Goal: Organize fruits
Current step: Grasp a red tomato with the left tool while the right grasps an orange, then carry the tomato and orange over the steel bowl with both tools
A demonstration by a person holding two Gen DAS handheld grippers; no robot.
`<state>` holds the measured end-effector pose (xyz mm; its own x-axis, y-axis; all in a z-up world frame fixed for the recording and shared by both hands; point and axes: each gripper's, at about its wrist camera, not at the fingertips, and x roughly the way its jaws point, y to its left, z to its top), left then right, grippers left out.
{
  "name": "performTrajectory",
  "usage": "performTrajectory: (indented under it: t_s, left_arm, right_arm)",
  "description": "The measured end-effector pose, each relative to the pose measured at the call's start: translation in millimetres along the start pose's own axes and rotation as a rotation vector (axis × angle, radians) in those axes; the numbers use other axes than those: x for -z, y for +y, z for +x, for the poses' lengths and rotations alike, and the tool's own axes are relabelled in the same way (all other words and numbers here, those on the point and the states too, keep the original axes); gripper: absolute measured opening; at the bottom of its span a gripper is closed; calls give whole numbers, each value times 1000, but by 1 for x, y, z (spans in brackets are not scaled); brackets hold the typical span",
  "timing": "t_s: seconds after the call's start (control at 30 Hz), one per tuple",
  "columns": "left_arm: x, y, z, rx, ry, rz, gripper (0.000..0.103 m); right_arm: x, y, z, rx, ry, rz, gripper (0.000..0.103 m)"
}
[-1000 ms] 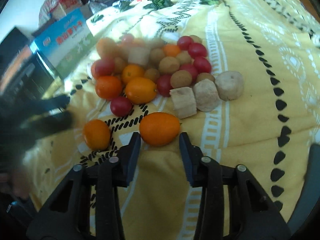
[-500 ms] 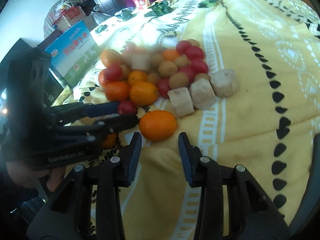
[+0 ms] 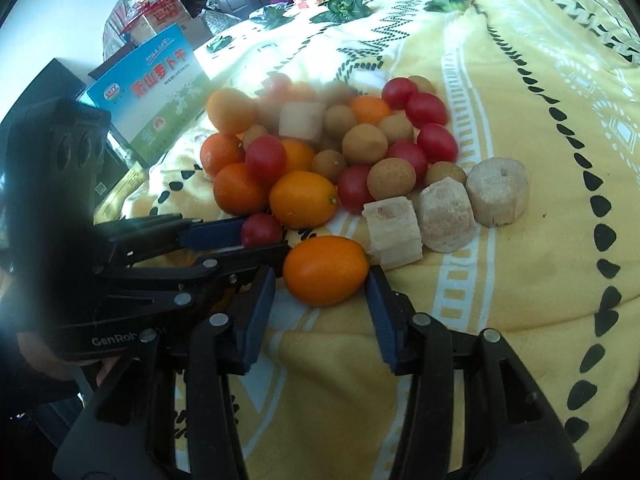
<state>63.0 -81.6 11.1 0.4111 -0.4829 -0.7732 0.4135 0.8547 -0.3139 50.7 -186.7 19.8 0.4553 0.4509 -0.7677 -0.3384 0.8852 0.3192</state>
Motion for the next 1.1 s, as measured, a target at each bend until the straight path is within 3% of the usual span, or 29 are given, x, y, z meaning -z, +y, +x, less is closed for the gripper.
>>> performTrajectory:
  t_s: [0.3,0.53,0.87,1.1]
  left_arm:
    - [3,-2,-10,-31,-30,-8,31]
    - [8,-8,-56,-56,-119,2,31]
    - [3,19,-189,-176,-346,-77,31]
    - [36,80,-317,-370,-499,-206,31]
  right_arm:
    - [-2,1,-2,16,-14,-15,42]
    - [-3,15,-29,21,-56,-24,42]
    - [-34,86,-79,5,-161,-93,42]
    - [-74,187,-93,-92,-230,-207,42]
